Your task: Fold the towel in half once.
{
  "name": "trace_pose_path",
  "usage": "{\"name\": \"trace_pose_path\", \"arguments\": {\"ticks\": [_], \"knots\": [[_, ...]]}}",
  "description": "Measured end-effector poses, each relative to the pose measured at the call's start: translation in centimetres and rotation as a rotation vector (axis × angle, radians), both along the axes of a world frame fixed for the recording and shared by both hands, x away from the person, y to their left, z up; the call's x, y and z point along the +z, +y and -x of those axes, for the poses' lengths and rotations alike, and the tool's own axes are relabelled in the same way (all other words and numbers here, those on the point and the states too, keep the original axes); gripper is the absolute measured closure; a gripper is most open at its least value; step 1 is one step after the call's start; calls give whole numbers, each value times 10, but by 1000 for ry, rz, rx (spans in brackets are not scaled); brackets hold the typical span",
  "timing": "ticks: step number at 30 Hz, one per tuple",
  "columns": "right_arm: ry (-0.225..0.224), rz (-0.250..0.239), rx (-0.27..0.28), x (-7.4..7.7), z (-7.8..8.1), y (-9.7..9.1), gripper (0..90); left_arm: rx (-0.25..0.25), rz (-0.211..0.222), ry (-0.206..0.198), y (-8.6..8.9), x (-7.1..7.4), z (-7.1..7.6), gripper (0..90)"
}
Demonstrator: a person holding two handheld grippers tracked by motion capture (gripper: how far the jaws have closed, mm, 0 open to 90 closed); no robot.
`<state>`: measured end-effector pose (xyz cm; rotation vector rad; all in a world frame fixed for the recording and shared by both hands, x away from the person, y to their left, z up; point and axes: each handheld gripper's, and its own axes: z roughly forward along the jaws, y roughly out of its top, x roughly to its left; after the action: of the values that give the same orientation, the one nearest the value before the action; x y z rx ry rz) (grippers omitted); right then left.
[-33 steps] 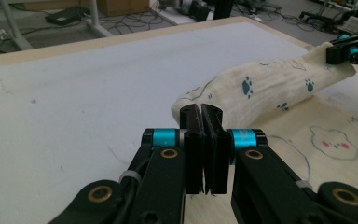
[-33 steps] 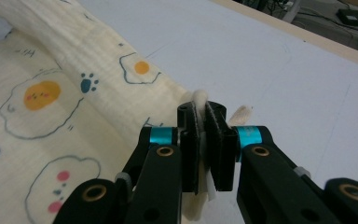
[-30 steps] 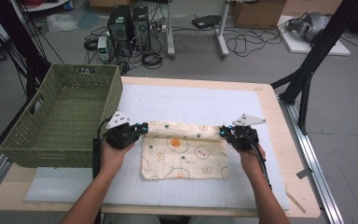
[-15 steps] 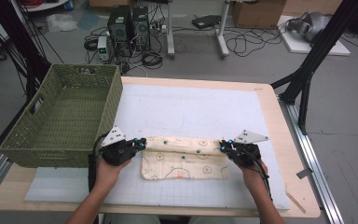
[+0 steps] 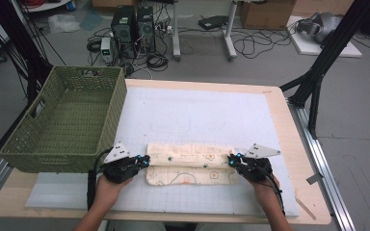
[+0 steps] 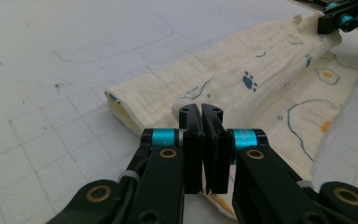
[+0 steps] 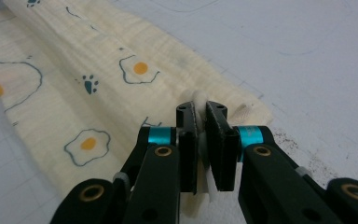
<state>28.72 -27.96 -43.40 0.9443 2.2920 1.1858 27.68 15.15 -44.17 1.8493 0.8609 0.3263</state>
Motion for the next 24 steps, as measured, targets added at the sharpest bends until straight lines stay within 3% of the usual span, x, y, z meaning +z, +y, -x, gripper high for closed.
{"name": "trace_pose_path", "arguments": {"ticks": [4,7,11,14,18,24], "knots": [[-2,21,25,-1,5,-1,816,-13,0,9,2,-4,7,823],[5,15,29,-1,9,-4,800,0,25,33,5,-3,9,630],[11,-6,51,1,14,-9,780,44,80,8,14,2,8,487],[4,28,83,2,21,-10,755,73,98,-1,23,2,6,492],[3,19,87,5,28,-16,688,80,106,-2,25,2,6,504],[-9,-22,20,13,37,-37,590,65,84,-13,19,2,6,516]]}}
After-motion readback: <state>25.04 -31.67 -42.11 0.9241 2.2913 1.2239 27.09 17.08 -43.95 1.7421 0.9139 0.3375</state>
